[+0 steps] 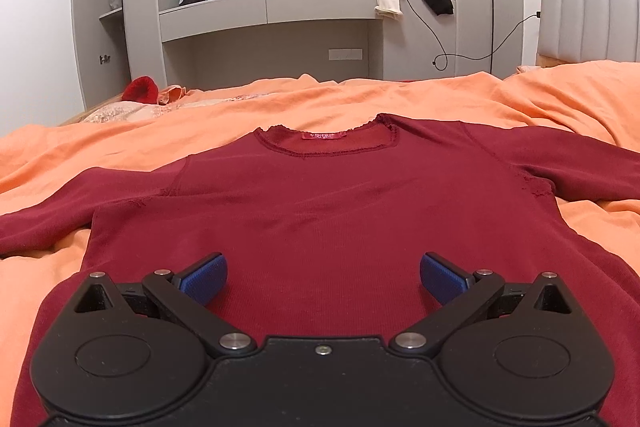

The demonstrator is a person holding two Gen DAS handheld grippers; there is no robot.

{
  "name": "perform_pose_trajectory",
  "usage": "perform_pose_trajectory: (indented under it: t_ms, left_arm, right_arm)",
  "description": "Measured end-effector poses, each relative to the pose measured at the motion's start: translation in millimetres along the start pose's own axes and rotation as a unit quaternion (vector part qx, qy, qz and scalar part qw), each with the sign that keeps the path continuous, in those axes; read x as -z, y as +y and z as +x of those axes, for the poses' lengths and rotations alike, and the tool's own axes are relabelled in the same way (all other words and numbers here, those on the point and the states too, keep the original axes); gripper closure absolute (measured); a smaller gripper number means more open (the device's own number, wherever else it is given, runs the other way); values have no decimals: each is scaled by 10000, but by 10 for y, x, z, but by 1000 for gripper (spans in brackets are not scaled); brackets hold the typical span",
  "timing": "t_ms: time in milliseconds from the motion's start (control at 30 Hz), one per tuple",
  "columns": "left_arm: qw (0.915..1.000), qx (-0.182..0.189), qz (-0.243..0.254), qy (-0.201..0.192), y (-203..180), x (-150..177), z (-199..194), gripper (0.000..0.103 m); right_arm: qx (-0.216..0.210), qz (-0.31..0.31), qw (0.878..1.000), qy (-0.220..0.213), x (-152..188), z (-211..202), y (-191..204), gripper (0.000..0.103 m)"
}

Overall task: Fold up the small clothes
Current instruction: 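Move the right tool to a sleeve cuff while the left tool hovers over the shirt body, then close the right tool on the sleeve cuff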

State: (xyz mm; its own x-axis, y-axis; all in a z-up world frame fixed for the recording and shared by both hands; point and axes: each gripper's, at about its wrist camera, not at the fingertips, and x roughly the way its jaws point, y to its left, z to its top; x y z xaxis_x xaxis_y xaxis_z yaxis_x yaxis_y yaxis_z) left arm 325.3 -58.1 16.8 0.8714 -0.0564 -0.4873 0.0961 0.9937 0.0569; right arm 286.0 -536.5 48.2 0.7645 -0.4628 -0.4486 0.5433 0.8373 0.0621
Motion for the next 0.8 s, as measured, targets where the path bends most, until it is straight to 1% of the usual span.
perform_pose_trajectory:
  t_ms: [133, 267, 333, 433, 567, 700, 800]
  left_arm:
    - [10000, -1, 1, 13, -4, 7, 2, 0]
    - [10000, -2, -8, 6, -4, 7, 3, 1]
    - [10000, -4, -19, 0, -1, 10, 3, 1]
    - [10000, -1, -46, -10, 4, 11, -2, 0]
    - [9999, -9, -106, -13, 31, 3, -23, 1]
    - [9998, -29, -176, 9, 71, -17, -32, 1]
    - [9997, -47, -249, 45, 110, -21, -41, 1]
  right_arm:
    - [179, 44, 9998, -87, -11, 7, -11, 0]
    - [347, 357, 9986, -200, -32, 20, -125, 0]
    - [444, 517, 9975, -191, -41, 60, -182, 0]
    - [395, 630, 9970, -228, -38, 113, -226, 0]
    - [433, 573, 9971, -245, -34, 163, -208, 0]
    - [324, 943, 9941, -416, -44, 90, -286, 0]
    - [530, 1086, 9913, -524, -93, 52, -320, 0]
